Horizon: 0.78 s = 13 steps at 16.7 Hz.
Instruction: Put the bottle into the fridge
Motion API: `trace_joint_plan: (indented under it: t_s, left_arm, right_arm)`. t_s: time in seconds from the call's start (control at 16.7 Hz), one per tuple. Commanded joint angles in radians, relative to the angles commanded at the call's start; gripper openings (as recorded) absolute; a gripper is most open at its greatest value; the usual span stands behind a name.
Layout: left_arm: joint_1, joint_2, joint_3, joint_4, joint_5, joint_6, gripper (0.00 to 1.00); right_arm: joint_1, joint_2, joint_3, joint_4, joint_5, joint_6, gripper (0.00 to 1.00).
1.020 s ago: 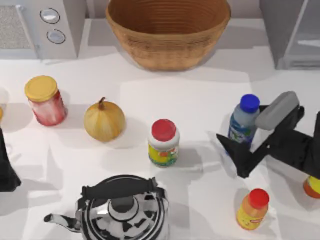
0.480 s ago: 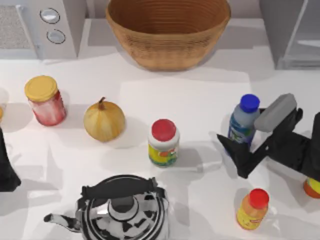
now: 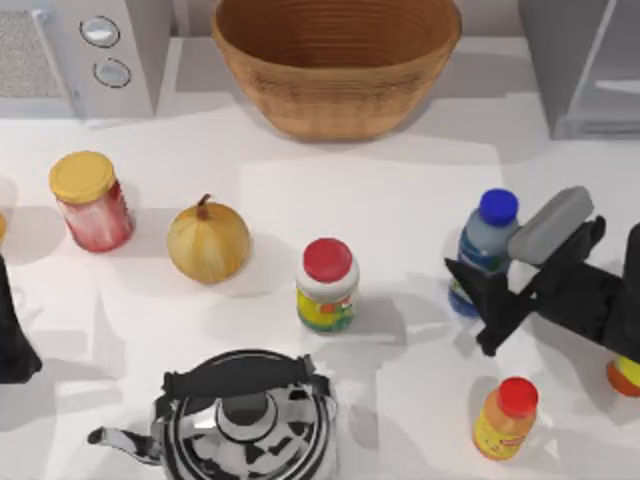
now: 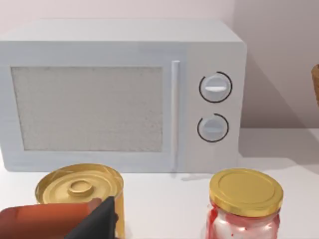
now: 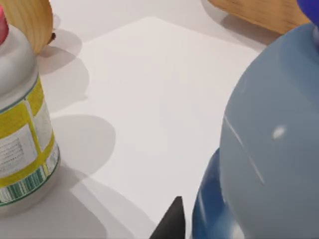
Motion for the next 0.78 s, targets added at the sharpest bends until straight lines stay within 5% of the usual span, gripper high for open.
trace_joint_plan:
  t_s: [0.18, 0.78]
  left_arm:
    - [0.000, 0.000, 0.000, 0.000, 0.000, 0.000, 1.00]
    - [0.000, 0.000, 0.000, 0.000, 0.000, 0.000, 1.00]
  right_arm:
    - [0.000, 0.000, 0.000, 0.000, 0.000, 0.000, 0.01]
    - [-0.001, -0.014, 0.005, -0.012, -0.014, -0.010, 0.01]
